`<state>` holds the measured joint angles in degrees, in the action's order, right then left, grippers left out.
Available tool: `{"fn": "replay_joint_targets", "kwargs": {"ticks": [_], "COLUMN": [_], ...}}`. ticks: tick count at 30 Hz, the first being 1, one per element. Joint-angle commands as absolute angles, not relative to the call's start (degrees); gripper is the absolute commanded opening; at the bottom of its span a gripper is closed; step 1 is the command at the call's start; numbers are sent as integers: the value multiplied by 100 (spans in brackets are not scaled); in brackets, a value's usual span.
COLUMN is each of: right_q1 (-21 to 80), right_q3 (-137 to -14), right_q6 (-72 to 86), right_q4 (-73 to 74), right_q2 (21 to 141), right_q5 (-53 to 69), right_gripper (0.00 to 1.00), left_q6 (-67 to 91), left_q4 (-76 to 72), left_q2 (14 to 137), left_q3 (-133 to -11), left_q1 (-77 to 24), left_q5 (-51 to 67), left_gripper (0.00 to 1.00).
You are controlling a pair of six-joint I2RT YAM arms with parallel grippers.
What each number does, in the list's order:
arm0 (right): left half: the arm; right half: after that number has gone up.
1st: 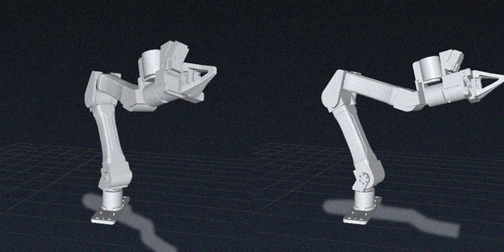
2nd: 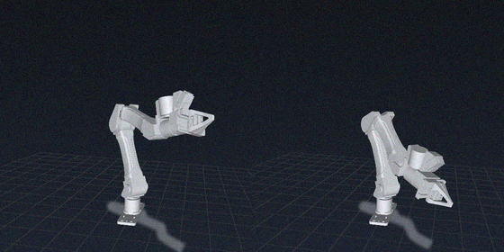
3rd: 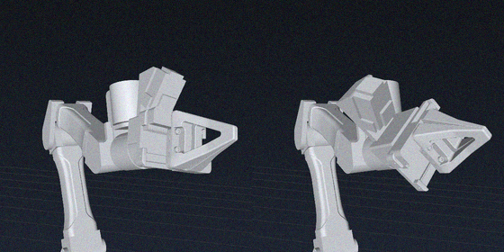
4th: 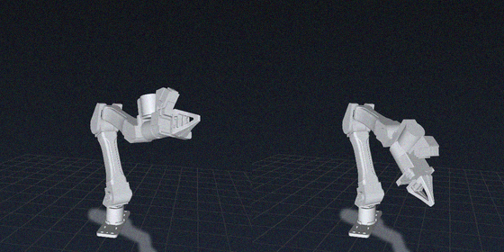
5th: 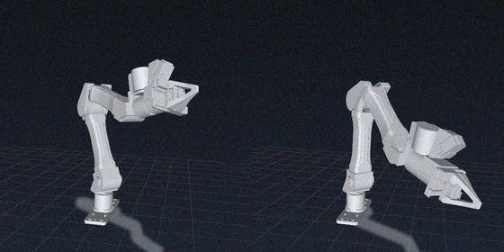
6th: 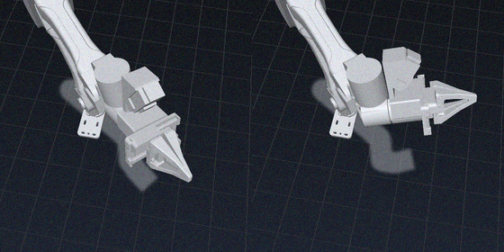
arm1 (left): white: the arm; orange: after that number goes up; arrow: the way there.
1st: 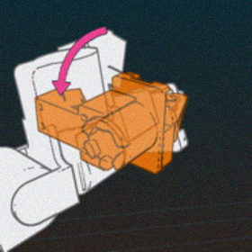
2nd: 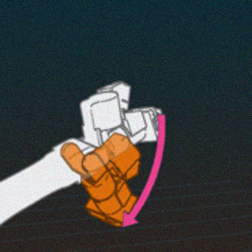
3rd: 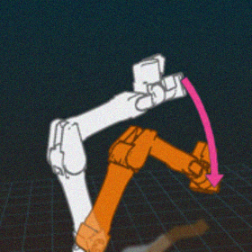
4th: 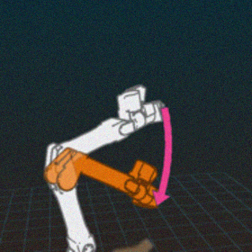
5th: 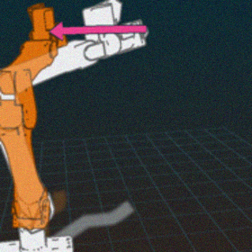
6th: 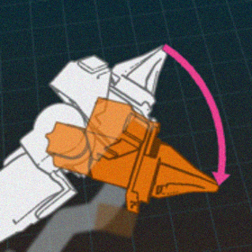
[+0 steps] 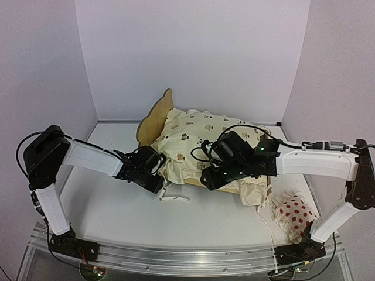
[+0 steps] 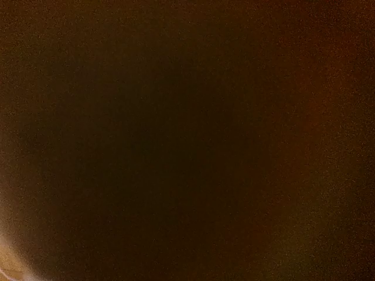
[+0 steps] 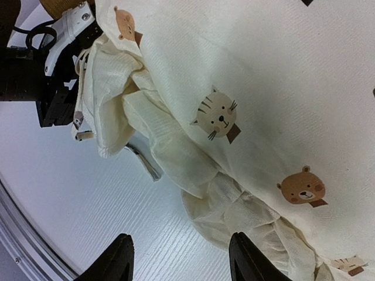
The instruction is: Set up the pet bed
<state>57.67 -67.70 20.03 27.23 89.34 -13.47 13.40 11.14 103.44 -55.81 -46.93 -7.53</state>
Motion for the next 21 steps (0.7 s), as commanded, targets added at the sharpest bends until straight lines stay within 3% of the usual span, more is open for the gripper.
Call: {"fn": "replay_joint_targets", "kwargs": {"ticks": [1,21], "right_q1": [5727,5730], "right_q3": [-6776,-6414], "right_q6": [2028,2300], "right_q4": [2717,2708], "right_q2": [8866,8552], "right_q5": [-1324,-1130], "right_gripper": [57,56], "left_q6": [1553,2626], "left_q4": [1420,1939], "left_q2": [10630,10193], "left_q3": [-5452,-4845], "left_q1": [-4593,-5214], "left_q5": [-604,-968], "left_gripper": [53,48]}}
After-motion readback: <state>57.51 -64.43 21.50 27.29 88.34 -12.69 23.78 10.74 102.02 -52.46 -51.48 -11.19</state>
